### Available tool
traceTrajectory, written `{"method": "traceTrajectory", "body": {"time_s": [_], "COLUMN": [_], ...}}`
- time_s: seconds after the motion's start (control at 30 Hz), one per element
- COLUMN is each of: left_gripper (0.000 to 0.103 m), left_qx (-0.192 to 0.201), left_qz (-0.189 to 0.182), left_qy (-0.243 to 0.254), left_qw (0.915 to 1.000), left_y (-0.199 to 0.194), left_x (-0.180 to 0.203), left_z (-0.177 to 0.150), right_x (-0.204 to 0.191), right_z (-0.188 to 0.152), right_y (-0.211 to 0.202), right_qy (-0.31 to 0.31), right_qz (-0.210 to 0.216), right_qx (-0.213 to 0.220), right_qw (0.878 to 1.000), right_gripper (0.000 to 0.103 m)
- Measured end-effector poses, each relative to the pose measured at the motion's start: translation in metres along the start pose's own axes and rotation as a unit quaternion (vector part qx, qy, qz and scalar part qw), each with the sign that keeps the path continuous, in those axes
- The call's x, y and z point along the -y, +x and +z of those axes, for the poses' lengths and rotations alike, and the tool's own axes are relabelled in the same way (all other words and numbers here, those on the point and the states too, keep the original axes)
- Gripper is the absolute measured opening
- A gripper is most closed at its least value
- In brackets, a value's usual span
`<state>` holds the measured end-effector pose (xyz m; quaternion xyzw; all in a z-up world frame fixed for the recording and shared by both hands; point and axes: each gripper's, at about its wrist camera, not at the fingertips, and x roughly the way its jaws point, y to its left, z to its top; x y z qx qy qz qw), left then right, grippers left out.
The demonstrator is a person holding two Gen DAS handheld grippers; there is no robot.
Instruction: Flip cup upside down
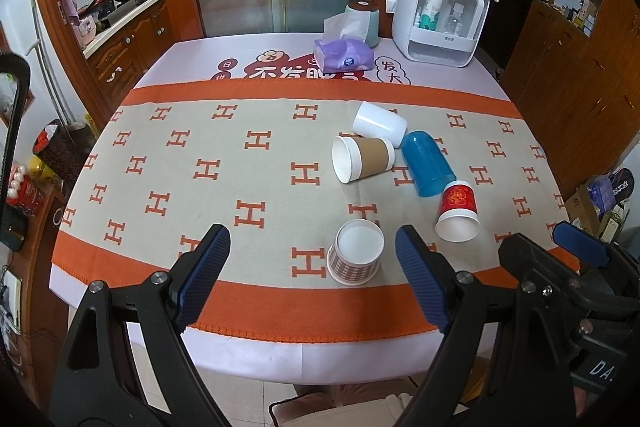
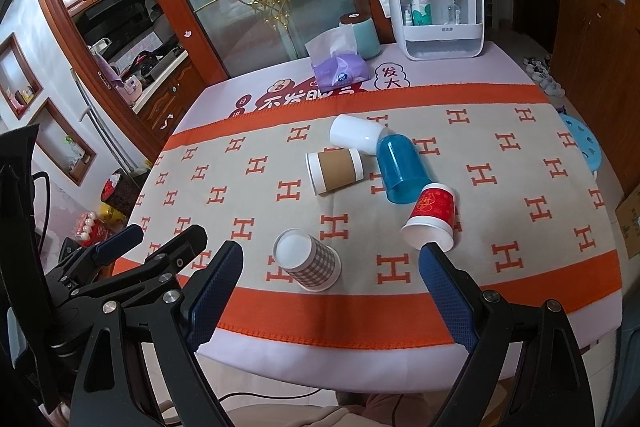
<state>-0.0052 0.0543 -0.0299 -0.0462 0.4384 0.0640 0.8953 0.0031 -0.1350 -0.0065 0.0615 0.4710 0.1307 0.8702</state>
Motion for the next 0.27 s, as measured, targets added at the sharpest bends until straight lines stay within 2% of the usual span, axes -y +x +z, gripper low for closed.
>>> {"method": "traceTrajectory", "body": {"time_s": [0.27], "left_gripper": [0.083], "left_qx": [-0.004], "left_qz": [0.002], "left_qy": [0.001], "left_qw": [1.0000], "left_y": [0.0024], "left_x": [-0.0021], "left_z": [0.0000], "right_x": [-0.0012], "right_z": [-0.0003], "right_y": [0.0047], "right_qy": [0.001], "right_qz": [0.001], "right_qx": [-0.004], "right_qw": [1.000], "right_gripper": [0.091]}}
